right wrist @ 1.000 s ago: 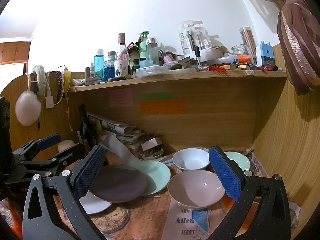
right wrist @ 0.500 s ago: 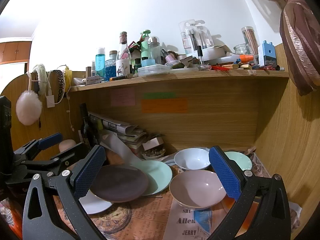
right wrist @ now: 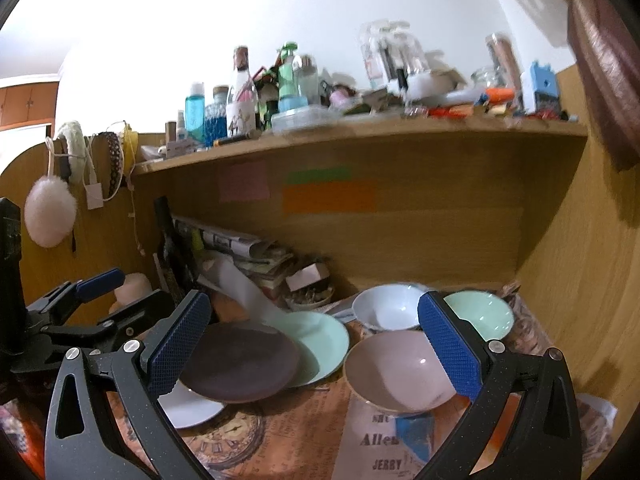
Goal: Organize plates and bowls
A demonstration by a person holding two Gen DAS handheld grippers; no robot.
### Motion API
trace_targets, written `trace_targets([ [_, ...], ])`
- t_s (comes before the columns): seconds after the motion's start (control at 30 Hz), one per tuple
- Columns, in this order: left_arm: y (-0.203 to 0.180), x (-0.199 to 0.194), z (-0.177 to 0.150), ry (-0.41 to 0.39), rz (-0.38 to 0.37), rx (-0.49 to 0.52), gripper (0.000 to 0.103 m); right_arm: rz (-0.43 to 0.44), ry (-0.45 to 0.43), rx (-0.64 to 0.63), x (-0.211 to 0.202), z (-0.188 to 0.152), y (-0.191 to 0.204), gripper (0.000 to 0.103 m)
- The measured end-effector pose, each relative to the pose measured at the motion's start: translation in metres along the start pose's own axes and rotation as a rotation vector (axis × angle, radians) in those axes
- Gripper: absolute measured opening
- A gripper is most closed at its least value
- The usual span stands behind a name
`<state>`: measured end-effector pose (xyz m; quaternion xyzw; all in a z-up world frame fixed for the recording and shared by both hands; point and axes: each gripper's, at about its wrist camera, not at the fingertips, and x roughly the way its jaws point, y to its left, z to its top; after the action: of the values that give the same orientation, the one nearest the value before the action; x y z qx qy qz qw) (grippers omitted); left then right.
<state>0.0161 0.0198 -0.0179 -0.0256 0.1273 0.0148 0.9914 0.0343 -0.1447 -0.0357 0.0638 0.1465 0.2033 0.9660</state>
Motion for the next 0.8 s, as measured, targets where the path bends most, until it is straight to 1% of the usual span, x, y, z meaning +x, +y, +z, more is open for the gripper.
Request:
trace_targets([
  [0.23,0.029,0.021,-0.016,0.09,0.02,-0.013,0.103,0.041,0.106,0.034,0.038,-0.016,0.0,0.103],
  [0.33,0.045,0.029,-0.024,0.118,0.032,-0.036,0.103,0.039,0.14,0.021,0.053,-0.025,0.003,0.103],
  [0.4,0.056,0.038,-0.029,0.146,0.058,-0.036,0.103,0.036,0.164,0.005,0.063,-0.03,0.008,0.103],
  [0.5,0.072,0.051,-0.037,0.201,0.084,-0.035,0.103,0.058,0.219,-0.014,0.081,-0.038,0.015,0.103],
  [0.6,0.092,0.067,-0.046,0.263,0.098,-0.063,0.103,0.067,0.261,-0.026,0.097,-0.046,0.022,0.103],
  [0.67,0.105,0.077,-0.05,0.303,0.088,-0.077,0.103,0.072,0.292,-0.02,0.108,-0.051,0.024,0.103],
  [0.73,0.116,0.089,-0.054,0.344,0.109,-0.077,0.103,0.078,0.326,-0.004,0.119,-0.056,0.024,0.103],
  [0.8,0.125,0.101,-0.058,0.379,0.109,-0.071,0.103,0.089,0.363,0.017,0.129,-0.06,0.021,0.103],
])
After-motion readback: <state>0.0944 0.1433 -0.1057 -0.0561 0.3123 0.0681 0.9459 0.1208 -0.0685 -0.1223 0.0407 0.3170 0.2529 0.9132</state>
